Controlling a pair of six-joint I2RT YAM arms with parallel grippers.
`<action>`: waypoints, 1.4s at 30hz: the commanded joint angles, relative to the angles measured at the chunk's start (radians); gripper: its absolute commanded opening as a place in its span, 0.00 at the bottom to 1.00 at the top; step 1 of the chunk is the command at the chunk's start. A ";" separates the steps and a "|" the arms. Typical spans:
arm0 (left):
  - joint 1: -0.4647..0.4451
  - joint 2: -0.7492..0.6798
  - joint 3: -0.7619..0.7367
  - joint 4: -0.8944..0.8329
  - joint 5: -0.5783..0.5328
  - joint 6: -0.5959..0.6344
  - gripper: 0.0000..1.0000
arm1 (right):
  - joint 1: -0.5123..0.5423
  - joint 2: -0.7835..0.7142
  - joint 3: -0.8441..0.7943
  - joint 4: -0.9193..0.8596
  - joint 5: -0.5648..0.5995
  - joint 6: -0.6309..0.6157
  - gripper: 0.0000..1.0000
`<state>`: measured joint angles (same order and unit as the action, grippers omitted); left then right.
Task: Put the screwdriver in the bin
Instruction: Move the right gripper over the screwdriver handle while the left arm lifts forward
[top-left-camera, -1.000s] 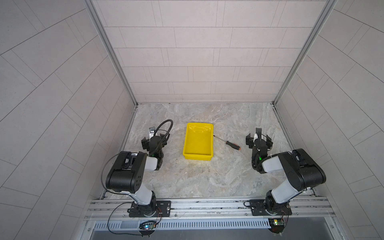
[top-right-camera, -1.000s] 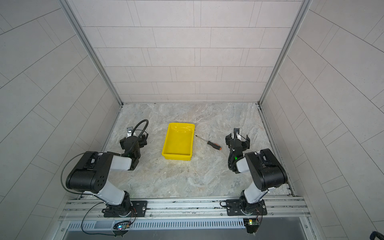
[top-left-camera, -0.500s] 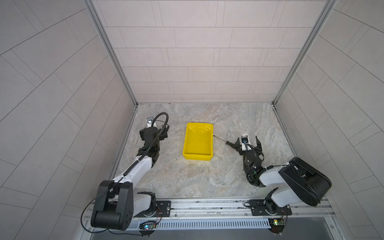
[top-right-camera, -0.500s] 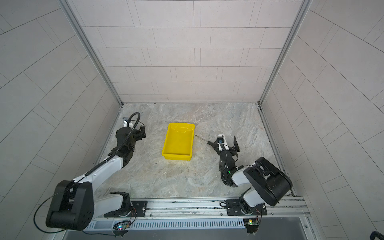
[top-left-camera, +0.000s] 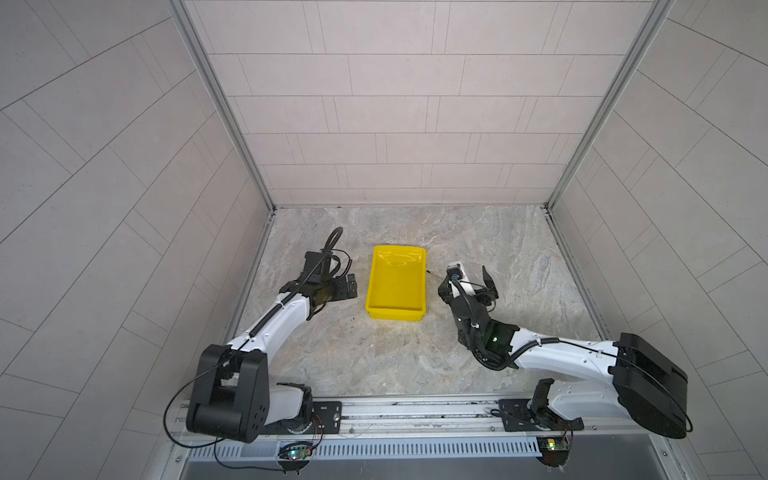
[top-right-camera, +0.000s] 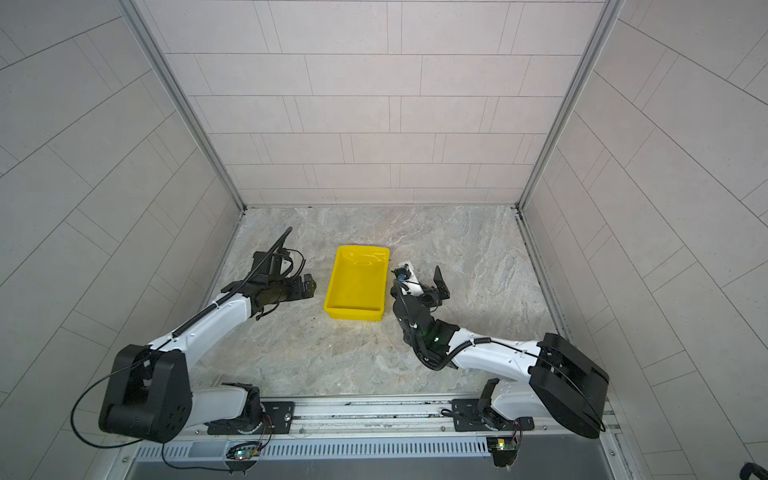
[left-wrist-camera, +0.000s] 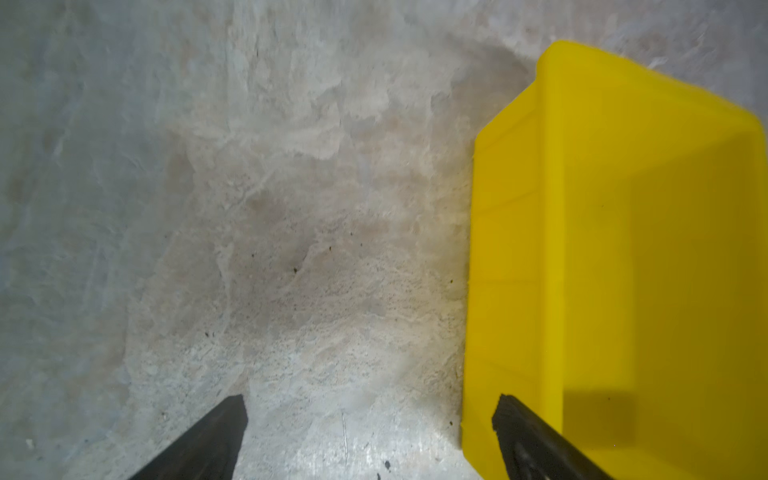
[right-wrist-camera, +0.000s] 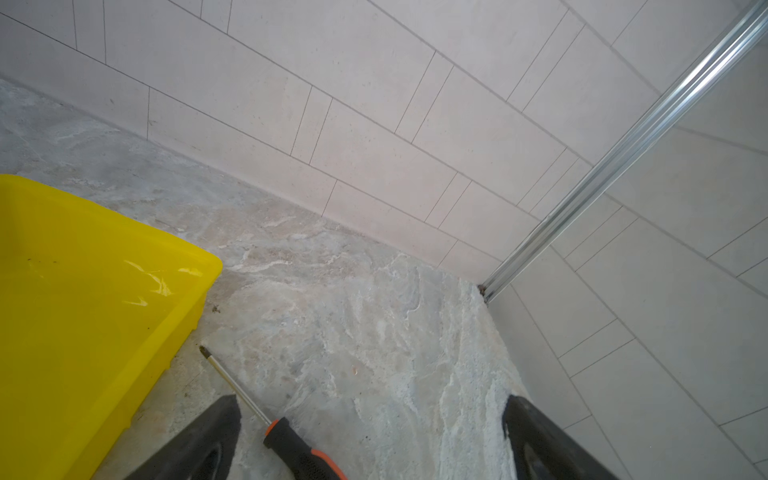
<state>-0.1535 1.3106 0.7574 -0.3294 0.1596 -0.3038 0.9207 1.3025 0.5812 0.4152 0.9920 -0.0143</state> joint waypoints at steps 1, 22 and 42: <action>0.001 -0.045 0.031 -0.136 -0.229 -0.082 1.00 | -0.010 0.069 0.031 -0.265 0.101 0.265 0.99; 0.009 -0.227 -0.067 -0.236 -0.567 -0.280 1.00 | -0.569 0.134 0.011 -0.205 -0.945 0.440 0.87; 0.009 -0.333 -0.140 -0.201 -0.536 -0.319 1.00 | -0.502 0.317 0.195 -0.439 -0.874 0.455 0.67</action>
<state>-0.1467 0.9859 0.6235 -0.5289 -0.3805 -0.6067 0.4141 1.6176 0.7624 0.0288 0.0799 0.4229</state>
